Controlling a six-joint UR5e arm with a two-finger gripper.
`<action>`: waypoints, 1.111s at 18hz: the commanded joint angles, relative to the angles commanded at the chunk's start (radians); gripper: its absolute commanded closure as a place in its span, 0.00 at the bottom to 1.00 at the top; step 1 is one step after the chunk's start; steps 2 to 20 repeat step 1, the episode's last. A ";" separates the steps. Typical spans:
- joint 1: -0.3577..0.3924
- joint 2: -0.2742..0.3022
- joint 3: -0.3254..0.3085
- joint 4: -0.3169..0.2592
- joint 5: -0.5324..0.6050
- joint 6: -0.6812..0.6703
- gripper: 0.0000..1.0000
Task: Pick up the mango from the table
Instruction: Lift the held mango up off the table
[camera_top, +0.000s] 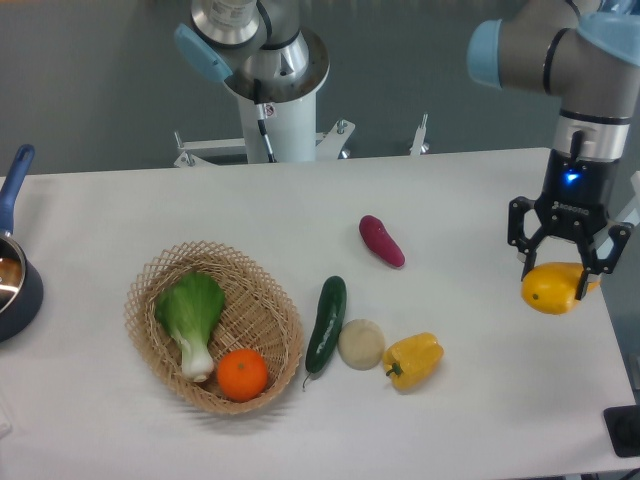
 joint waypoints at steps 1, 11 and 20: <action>0.000 -0.002 0.002 0.000 0.000 -0.002 0.72; 0.000 -0.002 0.002 0.000 0.000 -0.002 0.72; 0.000 -0.002 0.002 0.000 0.000 -0.002 0.72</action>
